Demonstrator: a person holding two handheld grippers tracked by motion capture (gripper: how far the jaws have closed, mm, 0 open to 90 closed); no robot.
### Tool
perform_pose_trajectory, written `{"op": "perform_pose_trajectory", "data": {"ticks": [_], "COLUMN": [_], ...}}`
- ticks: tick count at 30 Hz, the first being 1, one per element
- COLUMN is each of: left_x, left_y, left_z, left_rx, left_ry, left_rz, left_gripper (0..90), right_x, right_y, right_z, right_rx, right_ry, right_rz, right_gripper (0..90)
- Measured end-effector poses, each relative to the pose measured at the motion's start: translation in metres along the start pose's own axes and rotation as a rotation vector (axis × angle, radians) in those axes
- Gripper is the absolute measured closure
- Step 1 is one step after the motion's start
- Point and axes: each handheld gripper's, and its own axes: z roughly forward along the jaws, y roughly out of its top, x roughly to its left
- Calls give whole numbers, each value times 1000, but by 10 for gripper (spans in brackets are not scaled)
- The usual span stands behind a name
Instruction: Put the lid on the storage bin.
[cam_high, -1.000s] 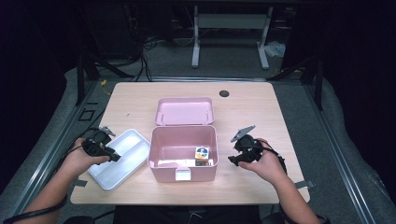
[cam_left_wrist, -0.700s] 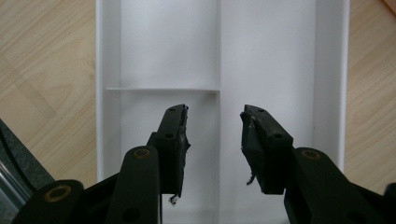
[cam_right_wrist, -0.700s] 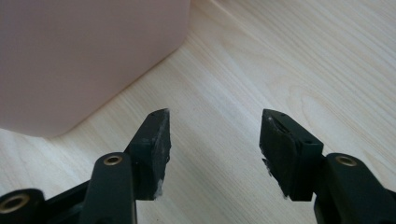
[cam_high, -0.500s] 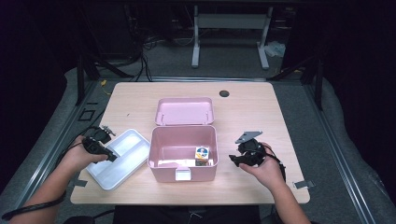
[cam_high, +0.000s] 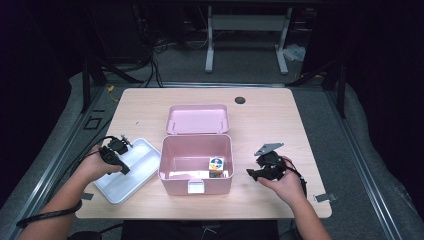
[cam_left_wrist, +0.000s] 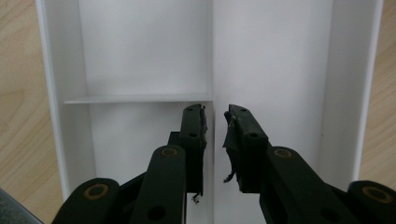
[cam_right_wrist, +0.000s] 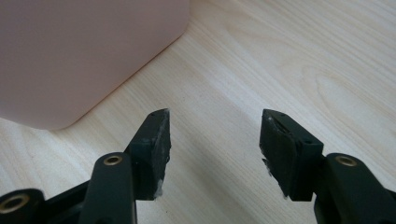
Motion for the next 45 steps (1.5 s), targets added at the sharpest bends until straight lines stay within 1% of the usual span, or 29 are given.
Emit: {"op": "perform_pose_trajectory", "data": {"ticks": [1, 2, 3, 4, 5, 6, 7, 8, 9, 12, 14, 17, 19, 20, 23, 26, 28, 29, 30, 31, 33, 34, 35, 36, 38, 40, 41, 42, 45], "left_x": [0, 0, 0, 1, 2, 3, 3, 4, 5, 8, 10, 11, 13, 12, 13, 14, 14, 14, 14, 12, 10, 10, 8, 6, 3, 1, 0, -1, -3], "left_y": [1, 1, 3, 4, 4, 5, 5, 5, 5, 5, 6, 7, 8, 9, 12, 13, 13, 13, 13, 13, 12, 12, 12, 11, 10, 9, 8, 7, 4], "left_z": [1, 1, 3, 6, 8, 9, 10, 12, 13, 15, 15, 16, 16, 16, 16, 14, 13, 11, 11, 8, 5, 5, 4, 2, -1, -5, -7, -9, -12], "left_rx": [14, 14, 25, 38, 40, 46, 50, 51, 53, 62, 63, 75, 90, 92, 111, 119, 120, 109, 109, 103, 94, 94, 102, 100, 94, 81, 69, 69, 63], "left_ry": [4, 4, 4, -7, -23, -36, -33, -40, -46, -58, -72, -83, -88, -93, -93, -96, -96, -83, -83, -65, -51, -51, -39, -8, 35, 60, 66, 74, 103], "left_rz": [1, 1, -4, -6, -18, -19, -25, -40, -47, -52, -66, -64, -55, -60, -49, -45, -42, -42, -42, -42, -39, -39, -37, -48, -49, -53, -53, -50, -47], "left_gripper": [773, 781, 788, 796, 804, 816, 823, 833, 841, 857, 858, 858, 859, 861, 865, 869, 874, 878, 882, 886, 886, 886, 886, 887, 888, 888, 889, 889, 889], "right_x": [0, 0, 1, 1, 1, 1, 1, 0, 1, 0, 1, 1, 1, 1, 1, 0, -1, -1, -1, -1, -1, -1, -1, -1, 0, 0, 0, 0, 0], "right_y": [0, 0, -1, -1, -1, -1, -1, -1, -2, -2, -3, -3, -3, -4, -4, -4, -5, -5, -5, -5, -5, -5, -5, -5, -5, -5, -5, -5, -5], "right_z": [1, 1, 1, 1, 2, 2, 2, 2, 3, 4, 5, 6, 6, 7, 7, 6, 5, 5, 5, 5, 6, 6, 6, 6, 7, 7, 6, 7, 7], "right_rx": [-1, -1, 3, 5, 5, 7, 6, 24, 13, 11, 20, 22, 23, 26, 26, 19, 23, 21, 21, 22, 19, 19, 19, 23, 25, 29, 45, 28, 26], "right_ry": [5, 5, 4, 1, 2, 4, 11, 15, 5, 18, 16, 21, 22, 23, 25, 29, 21, 19, 20, 21, 31, 31, 33, 30, 31, 34, 31, 33, 32], "right_rz": [-4, -4, -4, -7, -7, -4, -4, -7, 0, 1, -1, 0, -1, -1, -3, 3, 4, 3, 5, 6, 8, 8, 6, 6, 1, -1, -3, -1, 3], "right_gripper": [431, 431, 432, 432, 433, 433, 434, 434, 434, 434, 434, 433, 434, 434, 433, 434, 434, 434, 435, 434, 434, 434, 434, 434, 434, 434, 434, 435, 434]}}
